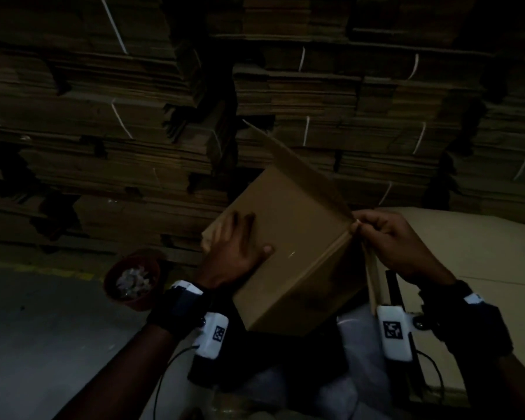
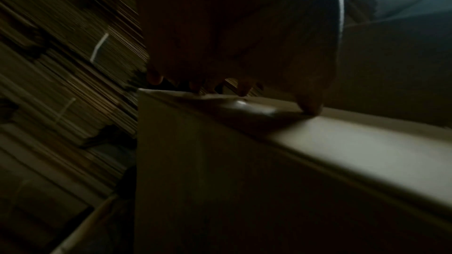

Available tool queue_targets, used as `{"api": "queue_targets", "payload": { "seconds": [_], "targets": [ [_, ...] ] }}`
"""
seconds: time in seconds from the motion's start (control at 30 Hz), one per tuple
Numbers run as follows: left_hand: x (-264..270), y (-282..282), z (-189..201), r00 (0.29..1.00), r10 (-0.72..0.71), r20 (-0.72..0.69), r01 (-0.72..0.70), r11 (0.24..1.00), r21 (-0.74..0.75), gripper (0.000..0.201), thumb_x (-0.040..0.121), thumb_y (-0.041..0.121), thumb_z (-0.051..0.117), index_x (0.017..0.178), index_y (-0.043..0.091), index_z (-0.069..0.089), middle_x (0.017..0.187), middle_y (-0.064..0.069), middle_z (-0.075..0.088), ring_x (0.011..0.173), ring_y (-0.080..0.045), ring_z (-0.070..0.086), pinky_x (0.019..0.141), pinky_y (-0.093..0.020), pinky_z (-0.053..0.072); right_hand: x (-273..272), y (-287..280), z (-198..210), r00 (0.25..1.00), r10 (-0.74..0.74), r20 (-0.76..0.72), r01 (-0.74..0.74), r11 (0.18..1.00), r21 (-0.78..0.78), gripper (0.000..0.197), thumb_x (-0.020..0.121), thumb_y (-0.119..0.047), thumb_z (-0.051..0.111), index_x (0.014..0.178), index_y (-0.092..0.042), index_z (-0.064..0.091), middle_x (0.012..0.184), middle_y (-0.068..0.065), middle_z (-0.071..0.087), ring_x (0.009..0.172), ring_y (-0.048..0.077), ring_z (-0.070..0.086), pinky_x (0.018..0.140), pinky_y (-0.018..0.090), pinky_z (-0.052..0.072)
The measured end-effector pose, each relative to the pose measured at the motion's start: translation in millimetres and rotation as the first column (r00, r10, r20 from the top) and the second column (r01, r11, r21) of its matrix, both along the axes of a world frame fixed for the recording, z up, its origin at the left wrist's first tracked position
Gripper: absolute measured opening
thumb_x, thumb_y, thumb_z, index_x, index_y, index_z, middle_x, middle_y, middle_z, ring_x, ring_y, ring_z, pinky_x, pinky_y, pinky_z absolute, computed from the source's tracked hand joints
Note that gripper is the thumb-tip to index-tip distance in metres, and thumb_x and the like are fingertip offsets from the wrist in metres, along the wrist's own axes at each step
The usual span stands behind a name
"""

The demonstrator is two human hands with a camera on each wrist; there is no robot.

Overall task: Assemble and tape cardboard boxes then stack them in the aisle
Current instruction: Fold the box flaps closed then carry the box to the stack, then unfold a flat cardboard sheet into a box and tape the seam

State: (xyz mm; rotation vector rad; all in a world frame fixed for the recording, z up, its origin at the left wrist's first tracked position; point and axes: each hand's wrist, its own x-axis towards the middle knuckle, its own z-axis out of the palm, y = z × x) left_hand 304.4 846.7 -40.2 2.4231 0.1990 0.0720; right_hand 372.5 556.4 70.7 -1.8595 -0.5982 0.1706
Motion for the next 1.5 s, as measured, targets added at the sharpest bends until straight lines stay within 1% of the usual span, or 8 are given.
{"api": "queue_targets", "payload": {
  "seconds": [0.13,0.33,0.57,0.77,0.87,1.03,1.23,1.5],
  "targets": [
    [15.4,31.0,0.0,0.993,0.076,-0.096,-0.078,0.997,-0.018,0.107,0.066,0.093,0.039,0.157,0.044,0.011,0.166,-0.002,0.018,0.152,-0.027,0.018,0.118,-0.059,0.019,7.0,-26.8,-12.3,0.990,-0.087,-0.114,0.080,0.995,-0.063,0.034,0.102,0.006,0.042,0.102,-0.007,0.074,0.095,0.002,0.077,0.090,0.016,0.071,0.079,0.024,0.055],
    [17.4,27.8,-5.7,0.996,0.076,-0.036,-0.083,0.962,-0.258,0.082,0.068,0.083,0.067,0.130,0.031,0.054,0.125,0.003,0.066,0.109,-0.018,0.065,0.096,-0.043,0.054,28.9,-46.5,-46.3,0.947,-0.320,-0.034,0.309,0.932,-0.189,0.029,0.108,-0.033,0.042,0.115,-0.024,0.068,0.119,0.004,0.071,0.114,0.025,0.064,0.099,0.044,0.049],
    [22.1,26.0,-10.5,0.977,0.183,-0.111,-0.214,0.878,-0.429,0.079,0.057,0.084,0.074,0.099,0.018,0.076,0.089,0.004,0.077,0.083,-0.013,0.074,0.081,-0.041,0.061,-11.4,-16.4,-75.1,0.815,-0.365,0.450,0.573,0.389,-0.721,0.064,0.104,-0.049,0.039,0.156,-0.013,0.029,0.166,0.018,0.015,0.155,0.036,-0.001,0.112,0.075,-0.001],
    [3.7,22.3,-12.2,0.978,0.103,-0.182,-0.196,0.752,-0.630,0.028,0.095,0.049,0.060,0.102,0.026,0.073,0.100,0.003,0.075,0.100,-0.017,0.070,0.081,-0.032,0.057,-68.5,-6.7,-116.5,0.833,-0.508,-0.217,0.429,0.843,-0.325,0.081,0.076,-0.096,0.029,0.133,-0.041,0.048,0.130,-0.003,0.063,0.125,0.025,0.058,0.108,0.052,0.043],
    [-3.8,17.4,-10.3,0.974,0.060,-0.217,-0.198,0.685,-0.701,0.020,0.098,0.044,0.055,0.106,0.032,0.068,0.096,0.013,0.072,0.094,-0.008,0.065,0.068,-0.024,0.051,-71.6,-6.6,-131.6,0.769,-0.454,-0.450,0.480,0.875,-0.062,0.069,0.079,-0.090,0.044,0.124,-0.041,0.064,0.125,-0.013,0.068,0.126,0.014,0.059,0.115,0.051,0.039],
    [-5.3,18.1,0.5,0.996,0.033,-0.088,-0.088,0.634,-0.768,0.071,0.064,0.084,0.067,0.111,0.031,0.066,0.098,0.024,0.075,0.098,0.004,0.068,0.080,-0.013,0.053,-67.3,-4.3,-103.3,0.786,-0.463,-0.409,0.535,0.841,0.077,0.065,0.074,-0.093,0.049,0.117,-0.048,0.069,0.125,-0.006,0.070,0.124,0.018,0.062,0.112,0.054,0.043],
    [4.4,21.8,44.0,0.979,0.072,0.190,0.094,0.671,-0.736,0.064,0.090,0.060,0.058,0.139,0.020,0.054,0.130,0.011,0.067,0.123,-0.009,0.061,0.100,-0.029,0.049,-44.9,-20.7,-67.7,0.833,-0.492,-0.253,0.536,0.831,0.149,0.054,0.079,-0.085,0.056,0.123,-0.053,0.053,0.135,-0.003,0.063,0.125,0.020,0.061,0.107,0.054,0.047],
    [9.3,30.4,84.4,0.957,-0.019,0.289,0.237,0.627,-0.742,0.077,0.080,0.074,0.061,0.147,0.039,0.043,0.147,0.008,0.054,0.133,-0.020,0.055,0.103,-0.047,0.047,-28.4,-24.5,-22.6,0.919,-0.359,-0.161,0.392,0.868,0.303,0.038,0.096,-0.019,0.058,0.132,-0.031,0.053,0.121,-0.005,0.071,0.106,0.009,0.069,0.080,0.021,0.056]
  ]
}}
